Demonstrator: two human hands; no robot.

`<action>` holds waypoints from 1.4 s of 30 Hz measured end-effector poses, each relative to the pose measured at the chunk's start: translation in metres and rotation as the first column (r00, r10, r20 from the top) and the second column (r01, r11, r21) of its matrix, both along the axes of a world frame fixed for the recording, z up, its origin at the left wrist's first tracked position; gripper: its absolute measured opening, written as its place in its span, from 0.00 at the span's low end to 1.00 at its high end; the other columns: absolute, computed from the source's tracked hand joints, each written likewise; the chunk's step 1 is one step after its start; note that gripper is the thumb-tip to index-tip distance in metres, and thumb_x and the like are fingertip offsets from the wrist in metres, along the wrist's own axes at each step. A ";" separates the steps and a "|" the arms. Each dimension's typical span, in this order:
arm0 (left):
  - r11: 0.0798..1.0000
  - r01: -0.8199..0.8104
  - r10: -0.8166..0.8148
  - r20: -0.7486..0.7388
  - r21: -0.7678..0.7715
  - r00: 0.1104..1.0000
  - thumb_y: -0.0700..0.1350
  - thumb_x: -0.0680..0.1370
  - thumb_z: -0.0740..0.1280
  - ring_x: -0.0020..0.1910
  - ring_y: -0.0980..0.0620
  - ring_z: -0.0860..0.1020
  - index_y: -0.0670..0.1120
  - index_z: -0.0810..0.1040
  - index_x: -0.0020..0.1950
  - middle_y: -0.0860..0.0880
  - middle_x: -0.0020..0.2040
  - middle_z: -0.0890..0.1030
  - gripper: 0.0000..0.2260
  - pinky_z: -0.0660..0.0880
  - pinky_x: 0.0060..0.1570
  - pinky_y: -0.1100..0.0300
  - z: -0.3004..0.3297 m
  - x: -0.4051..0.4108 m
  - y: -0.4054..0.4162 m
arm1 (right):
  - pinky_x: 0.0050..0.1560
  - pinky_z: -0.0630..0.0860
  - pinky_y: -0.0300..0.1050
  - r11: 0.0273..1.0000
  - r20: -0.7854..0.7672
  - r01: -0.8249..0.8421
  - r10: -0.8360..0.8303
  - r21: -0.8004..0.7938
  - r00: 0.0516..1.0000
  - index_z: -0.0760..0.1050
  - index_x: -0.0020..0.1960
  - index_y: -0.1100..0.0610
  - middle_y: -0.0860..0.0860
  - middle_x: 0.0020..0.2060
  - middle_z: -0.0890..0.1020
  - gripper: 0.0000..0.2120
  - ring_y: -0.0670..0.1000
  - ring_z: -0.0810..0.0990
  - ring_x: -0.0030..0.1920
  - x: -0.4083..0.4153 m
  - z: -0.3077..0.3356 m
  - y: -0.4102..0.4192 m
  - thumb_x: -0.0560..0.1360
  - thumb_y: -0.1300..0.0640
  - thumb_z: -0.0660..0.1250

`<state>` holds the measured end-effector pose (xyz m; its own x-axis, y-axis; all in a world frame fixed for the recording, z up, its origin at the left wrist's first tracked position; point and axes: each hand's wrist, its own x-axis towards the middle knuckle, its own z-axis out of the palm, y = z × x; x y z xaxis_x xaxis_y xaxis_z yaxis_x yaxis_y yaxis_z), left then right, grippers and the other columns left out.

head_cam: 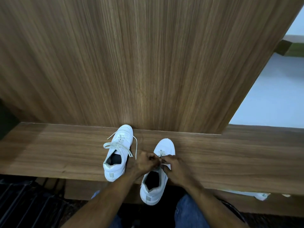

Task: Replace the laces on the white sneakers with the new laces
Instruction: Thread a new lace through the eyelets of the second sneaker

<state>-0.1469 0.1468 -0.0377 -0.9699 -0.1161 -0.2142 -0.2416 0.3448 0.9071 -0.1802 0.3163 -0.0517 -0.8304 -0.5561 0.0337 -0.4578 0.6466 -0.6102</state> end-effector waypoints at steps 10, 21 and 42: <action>0.943 -0.027 0.050 0.062 -0.333 0.997 0.51 0.70 0.75 0.37 0.57 0.78 0.55 0.81 0.38 0.57 0.34 0.80 0.04 0.73 0.41 0.63 -0.019 0.010 -0.010 | 0.42 0.76 0.39 0.921 0.242 0.292 -0.231 -0.258 0.942 0.85 0.46 0.53 0.41 0.38 0.85 0.05 0.37 0.81 0.40 -0.003 -0.006 0.000 0.76 0.55 0.69; 0.977 -0.184 0.201 0.183 -0.106 0.962 0.50 0.69 0.73 0.29 0.52 0.77 0.44 0.82 0.35 0.47 0.29 0.81 0.09 0.78 0.36 0.52 -0.041 0.002 -0.023 | 0.44 0.76 0.43 0.972 0.055 0.214 -0.220 0.094 0.974 0.81 0.51 0.43 0.45 0.44 0.85 0.10 0.48 0.82 0.45 0.006 0.001 -0.014 0.75 0.47 0.62; 0.947 -0.271 0.187 0.390 0.172 0.902 0.38 0.74 0.69 0.28 0.51 0.72 0.40 0.79 0.42 0.43 0.32 0.76 0.02 0.66 0.26 0.63 -0.013 0.003 -0.020 | 0.41 0.70 0.42 0.969 -0.045 0.165 -0.159 0.186 0.986 0.80 0.52 0.49 0.47 0.51 0.77 0.10 0.51 0.79 0.51 0.012 0.004 -0.039 0.77 0.51 0.61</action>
<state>-0.1437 0.1271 -0.0508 -0.7709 -0.2357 -0.5917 -0.6169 0.0451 0.7858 -0.1678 0.2777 -0.0478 -0.9101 -0.4131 -0.0331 -0.3536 0.8157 -0.4577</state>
